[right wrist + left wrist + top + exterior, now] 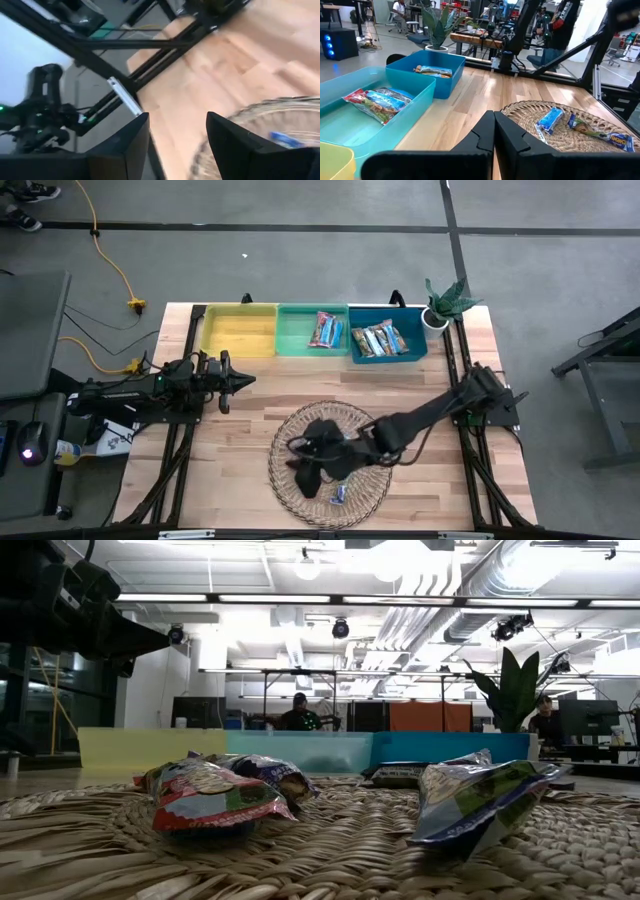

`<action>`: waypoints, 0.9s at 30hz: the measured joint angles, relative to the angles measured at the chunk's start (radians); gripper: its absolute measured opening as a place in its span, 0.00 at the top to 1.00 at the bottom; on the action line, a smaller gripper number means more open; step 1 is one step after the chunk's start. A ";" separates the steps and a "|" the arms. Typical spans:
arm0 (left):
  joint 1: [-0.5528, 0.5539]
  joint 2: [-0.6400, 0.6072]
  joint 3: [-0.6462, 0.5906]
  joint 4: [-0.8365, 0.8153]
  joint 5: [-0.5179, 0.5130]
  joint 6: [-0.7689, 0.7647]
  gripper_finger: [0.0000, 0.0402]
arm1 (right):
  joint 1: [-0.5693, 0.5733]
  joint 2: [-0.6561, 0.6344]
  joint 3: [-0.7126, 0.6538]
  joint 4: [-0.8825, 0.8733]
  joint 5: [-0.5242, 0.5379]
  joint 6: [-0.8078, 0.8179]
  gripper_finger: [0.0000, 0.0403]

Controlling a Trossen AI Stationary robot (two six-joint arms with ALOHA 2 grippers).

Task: Pick and place Granola Bars by type
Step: Put the red granola bar into the light green bin

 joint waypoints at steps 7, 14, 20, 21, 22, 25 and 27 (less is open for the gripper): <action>0.000 0.000 0.000 0.000 0.000 0.000 1.00 | -0.011 0.104 -0.001 0.353 -0.066 -0.146 0.55; 0.000 0.000 0.000 0.000 0.000 0.000 1.00 | -0.007 0.119 0.077 0.439 -0.048 -0.357 0.55; 0.000 0.000 0.000 0.000 0.000 0.000 1.00 | 0.015 0.140 0.204 0.304 0.060 -0.533 0.55; 0.000 0.000 0.000 0.000 0.000 0.000 1.00 | 0.014 0.150 0.217 0.296 0.072 -0.546 0.55; 0.000 0.000 0.000 0.000 0.000 0.000 1.00 | 0.009 0.164 0.224 0.290 0.084 -0.554 0.55; 0.000 0.000 0.000 0.000 0.000 0.000 1.00 | -0.021 0.210 0.231 0.316 0.091 -0.559 0.55; 0.000 0.000 0.000 0.000 0.000 0.000 1.00 | -0.041 0.242 0.232 0.363 0.069 -0.557 0.55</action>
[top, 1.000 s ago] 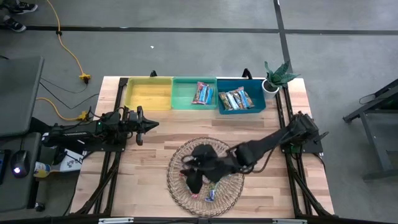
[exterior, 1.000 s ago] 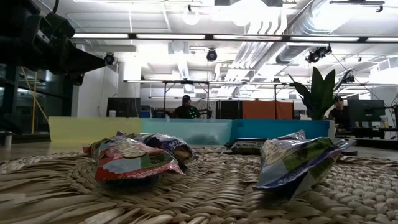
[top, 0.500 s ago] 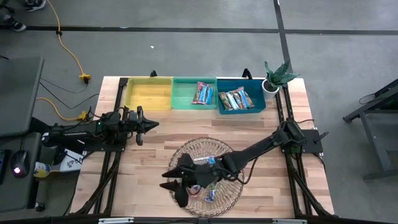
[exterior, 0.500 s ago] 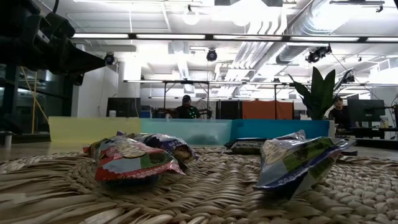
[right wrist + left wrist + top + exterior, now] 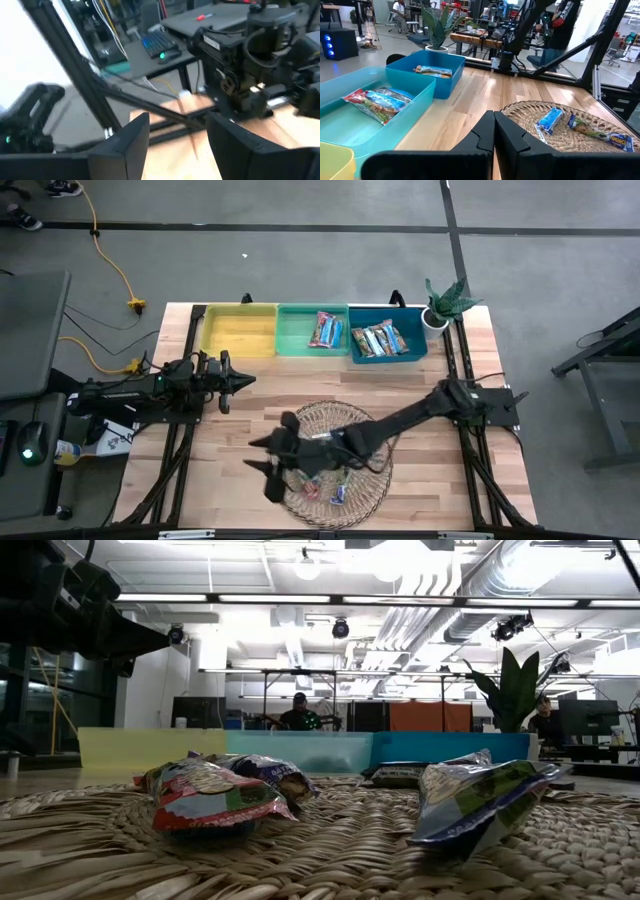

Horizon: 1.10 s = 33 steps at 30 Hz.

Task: Pick and place Granola Bars by type
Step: Put the red granola bar into the light green bin

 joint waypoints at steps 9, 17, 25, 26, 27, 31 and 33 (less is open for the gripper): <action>0.000 0.000 0.000 0.000 0.000 0.000 1.00 | -0.062 0.118 0.000 0.098 -0.063 0.008 0.55; 0.000 0.000 0.000 0.000 0.000 0.000 1.00 | -0.097 0.134 0.000 0.115 -0.129 -0.063 0.55; 0.000 0.000 0.000 0.000 0.000 0.000 1.00 | -0.086 0.132 0.000 0.164 -0.197 -0.105 0.55; 0.000 0.000 0.000 0.000 0.000 0.000 1.00 | -0.084 0.132 -0.001 0.164 -0.201 -0.103 0.55; 0.000 0.000 0.000 0.000 0.000 0.000 1.00 | -0.082 0.132 -0.002 0.161 -0.201 -0.096 0.55; 0.000 0.000 0.000 0.000 0.000 0.000 1.00 | -0.075 0.152 -0.002 0.146 -0.197 -0.074 0.55; 0.000 0.000 0.000 0.000 0.000 0.000 1.00 | -0.072 0.179 -0.002 0.140 -0.199 -0.074 0.55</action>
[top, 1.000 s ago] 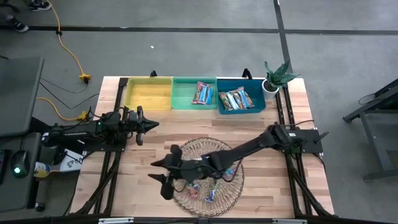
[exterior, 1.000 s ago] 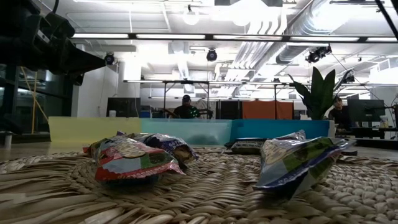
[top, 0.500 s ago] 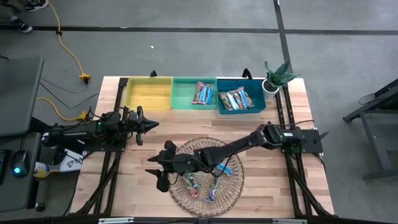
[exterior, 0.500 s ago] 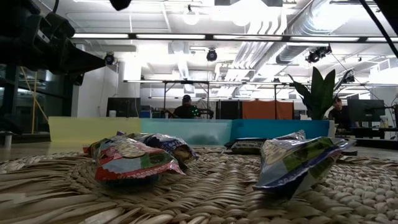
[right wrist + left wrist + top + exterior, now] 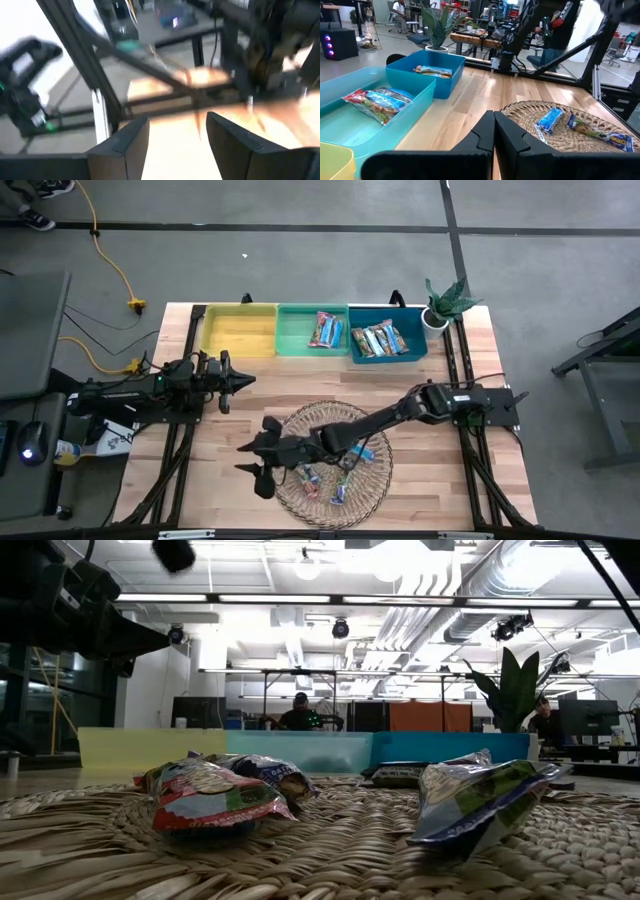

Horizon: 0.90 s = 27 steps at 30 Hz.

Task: Pick and place Granola Bars by type
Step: Put the red granola bar into the light green bin

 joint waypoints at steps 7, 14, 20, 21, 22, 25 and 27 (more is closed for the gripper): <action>0.000 0.000 0.000 0.000 0.000 0.000 1.00 | 0.004 0.053 -0.001 -0.080 -0.018 0.071 0.55; 0.000 0.000 0.000 0.000 0.000 0.000 1.00 | -0.021 0.059 0.000 -0.472 0.054 0.357 0.55; 0.000 0.000 0.000 0.000 0.000 0.000 1.00 | -0.030 0.060 0.000 -0.664 -0.071 0.519 0.55; 0.000 0.000 0.000 0.000 0.000 0.000 1.00 | -0.030 0.060 0.000 -0.687 -0.087 0.533 0.55; 0.000 0.000 0.000 0.000 0.000 0.000 1.00 | -0.029 0.060 0.000 -0.709 -0.110 0.550 0.55; 0.000 0.000 0.000 0.000 0.000 0.000 1.00 | -0.028 0.060 0.000 -0.765 -0.212 0.607 0.55; 0.000 0.000 0.000 0.000 0.000 0.000 1.00 | -0.025 0.060 0.000 -0.796 -0.270 0.630 0.55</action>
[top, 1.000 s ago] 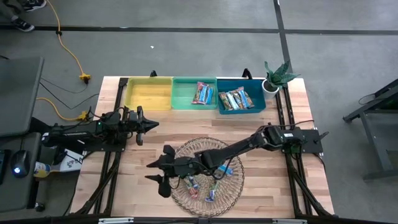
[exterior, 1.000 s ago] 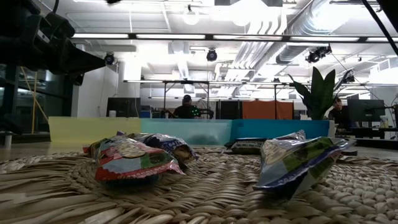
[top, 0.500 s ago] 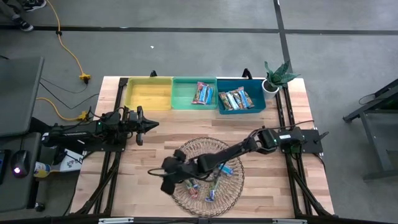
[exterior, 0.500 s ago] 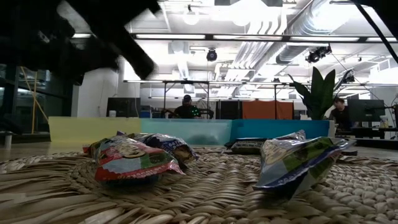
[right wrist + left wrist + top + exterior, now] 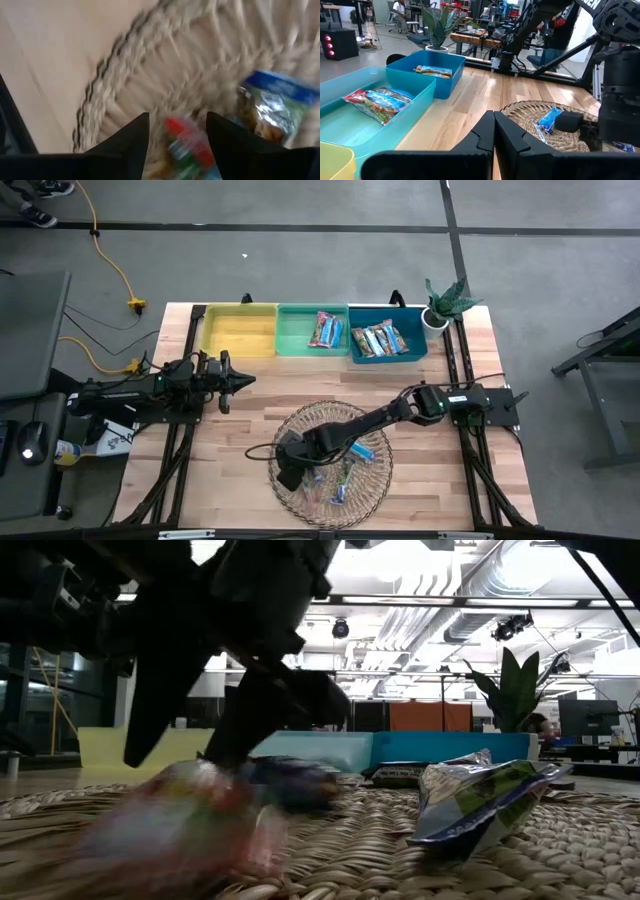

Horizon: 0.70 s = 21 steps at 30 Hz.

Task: Pick and place Granola Bars by type
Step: Put the red granola bar into the light green bin

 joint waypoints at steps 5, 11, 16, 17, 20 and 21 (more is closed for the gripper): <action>0.000 0.000 0.000 0.000 0.000 0.000 1.00 | 0.018 0.000 0.000 -0.009 -0.061 0.028 0.55; 0.000 0.000 0.000 0.000 0.000 0.000 1.00 | 0.024 0.000 0.000 0.007 -0.021 0.029 0.55; 0.000 0.000 0.000 0.000 0.000 0.000 1.00 | 0.007 -0.004 0.070 -0.061 -0.031 0.017 0.55; 0.000 0.000 0.000 0.000 0.000 0.000 1.00 | 0.006 -0.005 0.088 -0.103 -0.031 0.012 0.55; 0.000 0.000 0.000 0.000 0.000 0.000 1.00 | 0.007 -0.003 0.158 -0.267 -0.022 -0.003 0.55; 0.000 0.000 0.000 0.000 0.000 0.000 1.00 | 0.008 -0.003 0.182 -0.309 -0.023 -0.004 0.55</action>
